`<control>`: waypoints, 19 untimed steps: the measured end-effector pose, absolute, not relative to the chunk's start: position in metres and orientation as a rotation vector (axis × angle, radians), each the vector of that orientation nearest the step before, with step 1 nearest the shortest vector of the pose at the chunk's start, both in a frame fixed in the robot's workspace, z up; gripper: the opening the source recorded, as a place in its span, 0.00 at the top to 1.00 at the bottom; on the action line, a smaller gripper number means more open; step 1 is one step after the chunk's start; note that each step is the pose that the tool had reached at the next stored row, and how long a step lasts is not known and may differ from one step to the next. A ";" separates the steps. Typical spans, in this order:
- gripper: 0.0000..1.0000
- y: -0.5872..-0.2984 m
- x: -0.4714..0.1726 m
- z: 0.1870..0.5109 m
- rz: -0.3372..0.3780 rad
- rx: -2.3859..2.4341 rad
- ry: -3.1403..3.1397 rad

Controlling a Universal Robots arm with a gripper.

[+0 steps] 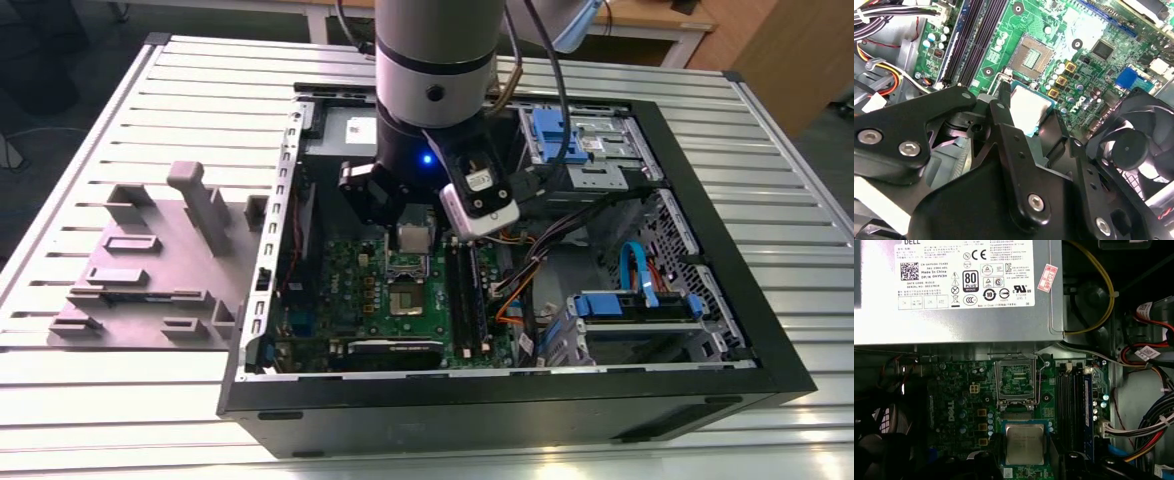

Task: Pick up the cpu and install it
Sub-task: 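Place the cpu into insertion slot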

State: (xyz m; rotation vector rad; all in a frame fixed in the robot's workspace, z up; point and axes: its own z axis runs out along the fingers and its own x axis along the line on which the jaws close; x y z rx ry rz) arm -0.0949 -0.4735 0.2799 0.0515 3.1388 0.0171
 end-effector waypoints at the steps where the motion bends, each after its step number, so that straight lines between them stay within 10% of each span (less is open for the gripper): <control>1: 0.53 -0.474 -0.095 0.280 0.018 0.051 3.139; 19: 0.53 -0.477 -0.095 0.276 0.016 0.051 3.139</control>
